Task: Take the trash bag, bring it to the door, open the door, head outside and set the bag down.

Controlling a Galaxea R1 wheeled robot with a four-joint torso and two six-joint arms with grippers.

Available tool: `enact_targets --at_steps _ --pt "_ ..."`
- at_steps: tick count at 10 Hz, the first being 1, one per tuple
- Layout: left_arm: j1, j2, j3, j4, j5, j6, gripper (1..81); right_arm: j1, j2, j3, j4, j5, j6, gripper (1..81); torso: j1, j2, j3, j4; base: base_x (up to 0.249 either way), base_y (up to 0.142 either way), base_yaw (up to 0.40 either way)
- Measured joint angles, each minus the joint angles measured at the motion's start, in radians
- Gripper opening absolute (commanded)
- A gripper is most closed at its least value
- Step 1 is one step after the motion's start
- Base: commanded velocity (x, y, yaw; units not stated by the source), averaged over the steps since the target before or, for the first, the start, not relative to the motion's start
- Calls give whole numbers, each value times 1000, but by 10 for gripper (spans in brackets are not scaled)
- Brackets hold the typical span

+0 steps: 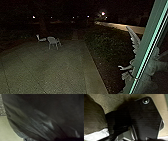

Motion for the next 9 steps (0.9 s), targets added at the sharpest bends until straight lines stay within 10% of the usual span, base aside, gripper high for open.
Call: enact_targets --at_steps 9 --pt "-3 -1 0 0 3 0 10 3 -1 -4 0 0 0 811 0 0 0 0 80 69 0"
